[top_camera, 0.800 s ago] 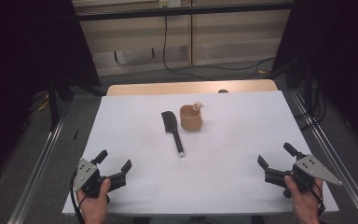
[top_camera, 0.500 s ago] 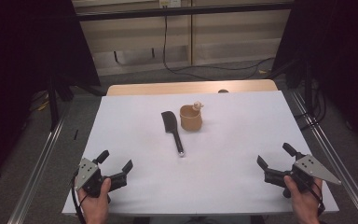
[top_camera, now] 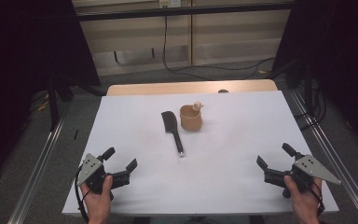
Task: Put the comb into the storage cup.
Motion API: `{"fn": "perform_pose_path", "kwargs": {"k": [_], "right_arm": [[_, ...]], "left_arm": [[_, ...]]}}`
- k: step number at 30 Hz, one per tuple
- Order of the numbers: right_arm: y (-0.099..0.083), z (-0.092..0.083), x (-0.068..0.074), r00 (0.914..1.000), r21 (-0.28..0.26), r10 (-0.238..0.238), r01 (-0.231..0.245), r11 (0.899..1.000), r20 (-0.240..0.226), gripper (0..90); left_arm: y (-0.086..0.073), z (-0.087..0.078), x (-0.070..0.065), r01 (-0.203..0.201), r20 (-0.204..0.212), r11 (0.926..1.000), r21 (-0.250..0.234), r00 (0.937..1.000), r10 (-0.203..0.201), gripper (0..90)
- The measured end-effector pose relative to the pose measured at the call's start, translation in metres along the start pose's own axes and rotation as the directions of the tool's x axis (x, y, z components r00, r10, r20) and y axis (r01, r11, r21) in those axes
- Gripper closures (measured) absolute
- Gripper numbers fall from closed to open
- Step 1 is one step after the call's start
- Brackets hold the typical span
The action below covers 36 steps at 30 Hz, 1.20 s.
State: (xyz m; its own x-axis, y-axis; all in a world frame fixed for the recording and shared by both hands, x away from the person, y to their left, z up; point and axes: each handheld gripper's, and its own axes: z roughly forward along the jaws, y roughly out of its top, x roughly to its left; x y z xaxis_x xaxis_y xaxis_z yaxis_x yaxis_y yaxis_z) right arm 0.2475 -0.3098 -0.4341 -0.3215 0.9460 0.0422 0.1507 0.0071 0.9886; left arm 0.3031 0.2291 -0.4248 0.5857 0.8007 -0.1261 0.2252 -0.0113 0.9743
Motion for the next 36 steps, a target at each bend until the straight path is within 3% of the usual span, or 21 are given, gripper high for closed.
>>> {"fn": "perform_pose_path", "kwargs": {"k": [8,12,15,21,23,24,27,30,32,36], "right_arm": [[0.0,-0.002,0.0,1.0,-0.004,0.002,-0.002,1.0,-0.001,0.0],[0.0,-0.001,0.001,1.0,-0.005,0.001,-0.001,1.0,-0.004,0.0],[0.0,-0.001,0.001,1.0,-0.005,0.001,-0.001,1.0,-0.007,0.0],[0.0,-0.001,0.001,1.0,-0.005,0.002,-0.002,1.0,-0.009,0.0],[0.0,-0.001,0.001,0.9999,-0.007,0.003,-0.003,1.0,-0.01,0.0],[0.0,0.0,0.001,0.9999,-0.007,0.003,-0.003,1.0,-0.011,0.0],[0.0,0.0,0.001,0.9999,-0.005,0.007,-0.007,1.0,-0.011,0.0],[0.0,0.0,0.001,0.9999,-0.003,0.002,-0.002,1.0,-0.013,0.0],[0.0,0.0,0.002,0.9999,-0.003,0.005,-0.005,1.0,-0.014,0.0],[0.0,0.0,0.001,0.9999,-0.004,0.003,-0.003,1.0,-0.014,0.0]], "left_arm": [[0.005,0.007,-0.006,-0.017,0.019,0.9998,0.008,0.9997,0.017,2.7],[0.007,0.011,-0.01,0.01,0.028,0.9998,0.019,0.9996,-0.01,2.3],[0.01,0.011,-0.015,-0.016,0.057,0.9998,0.007,0.9982,0.015,2.3],[0.015,0.018,-0.015,-0.008,0.069,0.9993,-0.035,0.9976,0.011,2.1],[0.017,0.02,-0.015,-0.008,0.101,0.9994,-0.034,0.9948,0.012,2.1],[0.017,0.021,-0.015,-0.04,0.114,0.9986,-0.034,0.9925,0.044,2.2],[0.019,0.024,-0.015,-0.058,0.125,0.9977,-0.036,0.9903,0.062,2.0],[0.022,0.029,-0.015,-0.054,0.11,0.9977,-0.042,0.9922,0.058,1.8],[0.024,0.033,-0.015,-0.076,0.104,0.9959,-0.048,0.9913,0.081,1.8],[0.026,0.042,-0.015,-0.071,0.12,0.9969,-0.034,0.9899,0.075,1.9]]}}
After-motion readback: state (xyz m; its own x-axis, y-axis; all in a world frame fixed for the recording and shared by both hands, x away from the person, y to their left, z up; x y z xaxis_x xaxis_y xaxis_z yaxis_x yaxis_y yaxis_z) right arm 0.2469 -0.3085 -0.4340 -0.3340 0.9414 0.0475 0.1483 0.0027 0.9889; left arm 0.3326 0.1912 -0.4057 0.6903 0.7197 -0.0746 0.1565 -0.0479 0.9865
